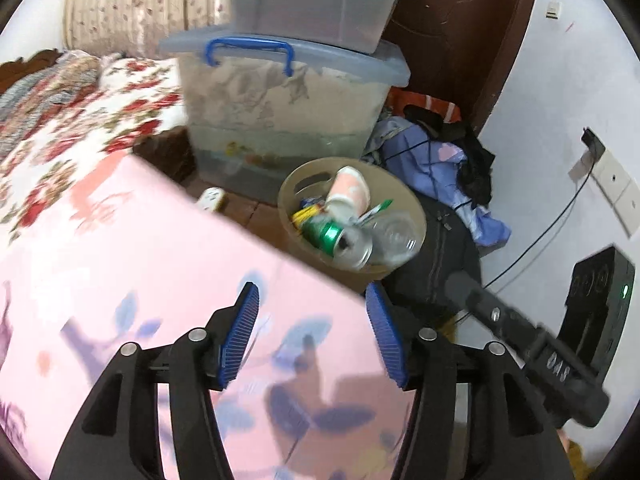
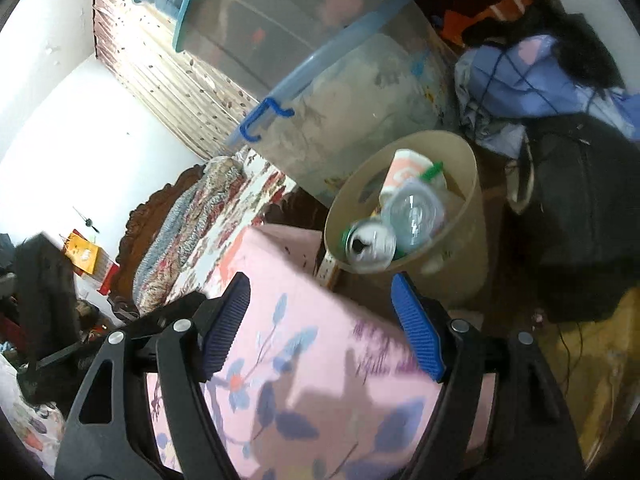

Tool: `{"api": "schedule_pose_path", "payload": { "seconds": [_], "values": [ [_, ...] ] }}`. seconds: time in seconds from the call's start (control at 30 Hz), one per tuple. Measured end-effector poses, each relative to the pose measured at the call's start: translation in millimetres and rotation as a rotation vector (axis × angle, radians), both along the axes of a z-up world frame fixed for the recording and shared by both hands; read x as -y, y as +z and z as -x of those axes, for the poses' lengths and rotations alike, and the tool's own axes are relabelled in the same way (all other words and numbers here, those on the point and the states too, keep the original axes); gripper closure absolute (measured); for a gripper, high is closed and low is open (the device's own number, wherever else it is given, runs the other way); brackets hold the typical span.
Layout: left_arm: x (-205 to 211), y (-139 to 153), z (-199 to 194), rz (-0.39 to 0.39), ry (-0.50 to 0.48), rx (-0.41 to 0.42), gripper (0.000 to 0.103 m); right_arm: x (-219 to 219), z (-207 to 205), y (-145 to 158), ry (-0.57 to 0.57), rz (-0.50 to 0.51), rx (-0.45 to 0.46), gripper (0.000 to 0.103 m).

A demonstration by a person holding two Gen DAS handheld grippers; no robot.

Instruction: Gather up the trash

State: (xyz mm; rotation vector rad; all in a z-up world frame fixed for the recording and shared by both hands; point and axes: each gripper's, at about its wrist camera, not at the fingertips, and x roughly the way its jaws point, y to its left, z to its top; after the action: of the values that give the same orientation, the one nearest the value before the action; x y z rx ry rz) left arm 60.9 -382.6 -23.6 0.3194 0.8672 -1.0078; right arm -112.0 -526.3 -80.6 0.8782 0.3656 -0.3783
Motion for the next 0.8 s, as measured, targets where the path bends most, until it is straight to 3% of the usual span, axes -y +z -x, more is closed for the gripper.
{"api": "schedule_pose_path", "payload": {
  "seconds": [0.37, 0.63, 0.8],
  "values": [
    [-119, 5, 27, 0.014, 0.179, 0.098, 0.043, -74, 3, 21, 0.027, 0.086, -0.046, 0.021],
    [-173, 13, 37, 0.013, 0.270, 0.163, 0.035, -126, -7, 34, 0.032, 0.152, -0.103, 0.004],
    [-194, 19, 39, 0.024, 0.315, 0.171, 0.032, -147, -11, 43, 0.031, 0.170, -0.134, 0.003]
  ]
}}
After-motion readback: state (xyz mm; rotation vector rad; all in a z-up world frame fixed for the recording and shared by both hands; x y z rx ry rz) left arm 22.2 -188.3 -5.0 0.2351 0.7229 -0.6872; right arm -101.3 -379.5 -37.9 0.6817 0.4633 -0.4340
